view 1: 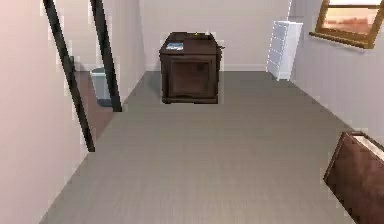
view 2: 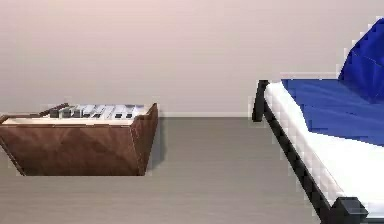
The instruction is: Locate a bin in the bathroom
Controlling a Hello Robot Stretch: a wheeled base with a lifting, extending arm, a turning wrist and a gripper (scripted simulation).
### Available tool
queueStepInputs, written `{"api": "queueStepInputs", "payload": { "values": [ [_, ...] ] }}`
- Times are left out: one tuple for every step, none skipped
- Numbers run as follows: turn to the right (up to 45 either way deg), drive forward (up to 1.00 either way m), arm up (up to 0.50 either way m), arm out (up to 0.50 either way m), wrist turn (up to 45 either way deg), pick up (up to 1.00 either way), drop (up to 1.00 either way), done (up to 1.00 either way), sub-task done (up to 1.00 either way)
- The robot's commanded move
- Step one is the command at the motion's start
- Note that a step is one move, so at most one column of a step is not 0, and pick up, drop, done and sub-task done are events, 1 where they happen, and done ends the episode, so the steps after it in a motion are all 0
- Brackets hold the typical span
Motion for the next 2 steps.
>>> {"api": "queueStepInputs", "payload": {
  "values": [
    [-15.0,0.00,0.00,0.00,0.0,0.00,0.00,0.00,0.00],
    [0.0,1.00,0.00,0.00,0.0,0.00,0.00,0.00,0.00]
  ]
}}
